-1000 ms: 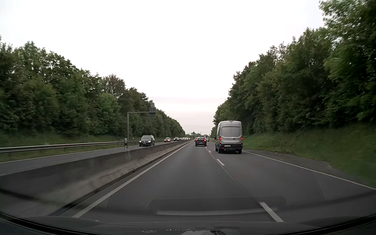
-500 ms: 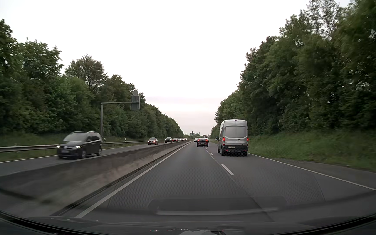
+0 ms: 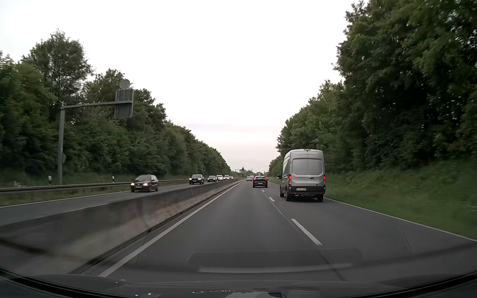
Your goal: Follow the waypoints while adhering to traffic rules and regulations
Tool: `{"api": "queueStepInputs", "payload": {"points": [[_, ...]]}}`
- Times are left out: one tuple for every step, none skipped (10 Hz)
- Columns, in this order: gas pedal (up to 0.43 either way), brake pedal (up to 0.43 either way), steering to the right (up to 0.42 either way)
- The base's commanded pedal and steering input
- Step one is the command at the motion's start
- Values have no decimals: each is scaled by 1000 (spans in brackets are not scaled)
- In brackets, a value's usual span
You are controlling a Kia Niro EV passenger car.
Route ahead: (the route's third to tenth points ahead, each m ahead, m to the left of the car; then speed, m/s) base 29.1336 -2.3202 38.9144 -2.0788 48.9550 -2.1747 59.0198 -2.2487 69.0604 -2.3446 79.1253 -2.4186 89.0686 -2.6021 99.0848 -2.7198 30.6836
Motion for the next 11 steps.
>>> {"api": "queueStepInputs", "payload": {"points": [[398,0,1],[398,0,1],[398,0,1],[398,0,1],[378,0,1],[370,0,1],[339,0,1],[260,0,1],[189,0,2],[47,0,2],[0,0,2]]}}
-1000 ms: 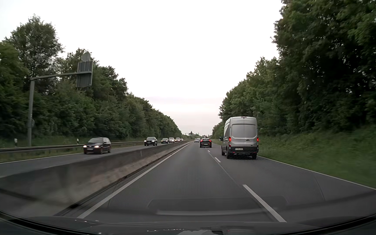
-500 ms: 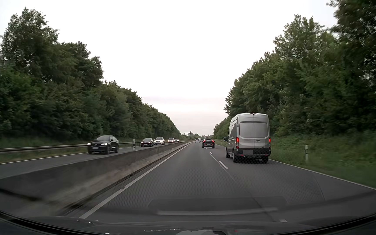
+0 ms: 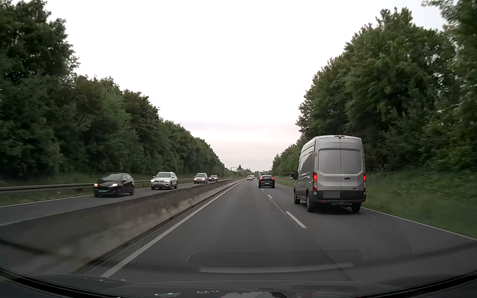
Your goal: Follow the waypoints while adhering to traffic rules and regulations
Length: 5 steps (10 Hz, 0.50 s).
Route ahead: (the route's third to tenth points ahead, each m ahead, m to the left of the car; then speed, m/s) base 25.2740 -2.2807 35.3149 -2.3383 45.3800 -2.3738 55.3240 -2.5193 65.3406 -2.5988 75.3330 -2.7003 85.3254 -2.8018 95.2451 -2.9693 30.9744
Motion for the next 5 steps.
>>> {"api": "queueStepInputs", "payload": {"points": [[0,0,2],[0,0,2],[0,0,2],[0,0,2],[0,0,1]]}}
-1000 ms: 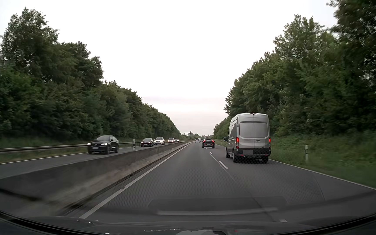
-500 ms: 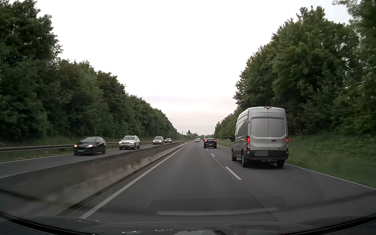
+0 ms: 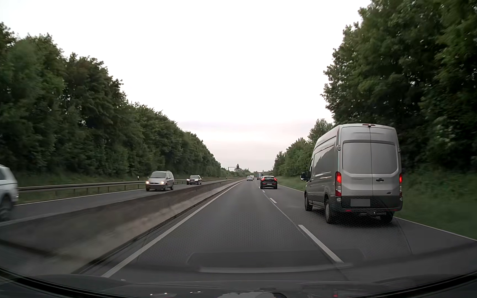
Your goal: Follow the waypoints while adhering to traffic rules and regulations
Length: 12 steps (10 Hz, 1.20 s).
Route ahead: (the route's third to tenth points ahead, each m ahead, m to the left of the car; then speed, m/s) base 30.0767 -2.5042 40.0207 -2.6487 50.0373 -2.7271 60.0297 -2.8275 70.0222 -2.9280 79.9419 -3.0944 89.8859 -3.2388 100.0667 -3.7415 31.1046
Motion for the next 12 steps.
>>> {"api": "queueStepInputs", "payload": {"points": [[0,0,0],[0,0,0],[0,0,0],[0,0,0],[0,0,0],[0,0,0],[0,6,0],[0,73,0],[0,140,0],[0,159,0],[0,195,1],[0,189,2]]}}
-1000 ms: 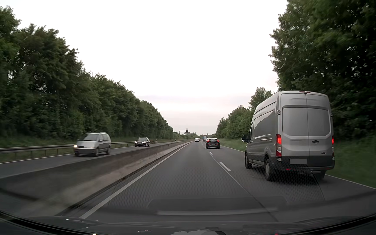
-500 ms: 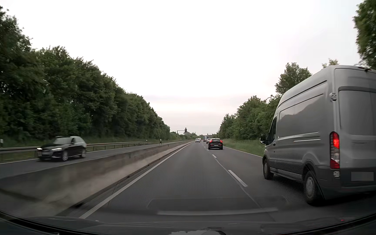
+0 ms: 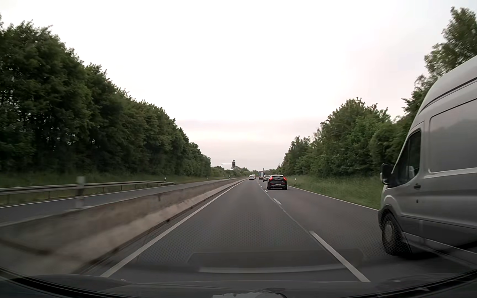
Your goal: Follow the waypoints while adhering to traffic rules and regulations
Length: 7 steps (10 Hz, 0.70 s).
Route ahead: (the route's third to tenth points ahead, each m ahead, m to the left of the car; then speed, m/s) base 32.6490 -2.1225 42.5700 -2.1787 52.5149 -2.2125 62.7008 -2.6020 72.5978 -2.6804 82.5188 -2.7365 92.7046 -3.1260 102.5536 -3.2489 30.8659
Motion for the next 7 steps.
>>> {"api": "queueStepInputs", "payload": {"points": [[0,146,3],[0,122,3],[0,122,3],[0,104,3],[0,67,3],[0,61,3],[0,55,3]]}}
